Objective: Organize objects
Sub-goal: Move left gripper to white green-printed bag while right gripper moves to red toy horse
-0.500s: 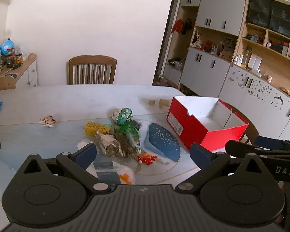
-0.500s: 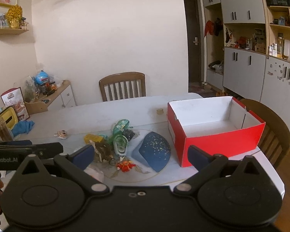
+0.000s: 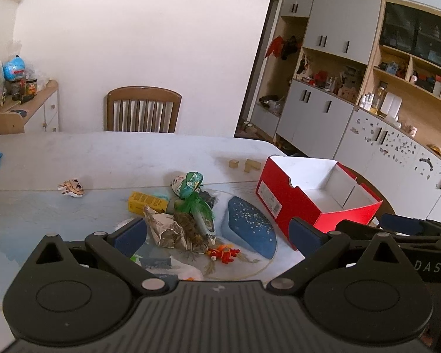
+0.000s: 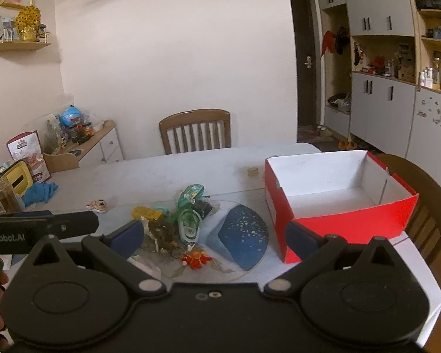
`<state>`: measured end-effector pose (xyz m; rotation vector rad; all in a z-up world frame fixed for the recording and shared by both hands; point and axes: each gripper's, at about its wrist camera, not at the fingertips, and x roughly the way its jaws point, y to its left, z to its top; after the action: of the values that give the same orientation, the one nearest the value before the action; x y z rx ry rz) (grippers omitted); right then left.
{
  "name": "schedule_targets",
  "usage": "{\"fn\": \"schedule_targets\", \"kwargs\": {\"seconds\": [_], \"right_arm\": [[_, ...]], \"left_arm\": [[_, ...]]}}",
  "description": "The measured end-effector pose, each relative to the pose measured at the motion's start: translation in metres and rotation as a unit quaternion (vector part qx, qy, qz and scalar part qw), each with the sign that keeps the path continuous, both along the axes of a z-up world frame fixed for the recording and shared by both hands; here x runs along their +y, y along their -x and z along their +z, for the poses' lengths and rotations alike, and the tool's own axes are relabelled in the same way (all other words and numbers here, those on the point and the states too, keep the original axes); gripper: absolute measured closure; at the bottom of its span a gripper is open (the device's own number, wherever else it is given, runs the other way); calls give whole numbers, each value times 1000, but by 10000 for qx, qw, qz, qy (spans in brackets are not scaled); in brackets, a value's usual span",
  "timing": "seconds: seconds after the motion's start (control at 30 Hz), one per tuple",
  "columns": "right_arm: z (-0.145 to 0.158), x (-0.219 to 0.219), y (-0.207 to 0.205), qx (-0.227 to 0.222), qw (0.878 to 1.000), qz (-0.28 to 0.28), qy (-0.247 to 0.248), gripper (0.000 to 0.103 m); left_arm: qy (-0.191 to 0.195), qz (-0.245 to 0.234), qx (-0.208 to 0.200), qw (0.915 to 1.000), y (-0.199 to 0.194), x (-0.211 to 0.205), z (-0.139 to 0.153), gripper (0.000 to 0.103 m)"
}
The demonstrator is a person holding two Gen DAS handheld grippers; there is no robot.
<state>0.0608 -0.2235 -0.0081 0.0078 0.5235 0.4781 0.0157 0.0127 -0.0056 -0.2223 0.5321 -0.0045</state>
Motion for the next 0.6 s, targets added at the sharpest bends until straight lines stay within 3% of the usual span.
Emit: {"fn": "schedule_targets", "kwargs": {"seconds": [0.27, 0.47, 0.6], "right_arm": [[-15, -2, -28, 242, 9995, 170, 66, 1], [-35, 1, -55, 474, 9967, 597, 286, 1], [-46, 4, -73, 590, 9937, 847, 432, 1]], "left_arm": [[91, 172, 186, 9996, -20, 1, -12, 0], [87, 247, 567, 9980, -45, -4, -30, 0], [-78, 361, 696, 9969, -56, -7, -40, 0]]}}
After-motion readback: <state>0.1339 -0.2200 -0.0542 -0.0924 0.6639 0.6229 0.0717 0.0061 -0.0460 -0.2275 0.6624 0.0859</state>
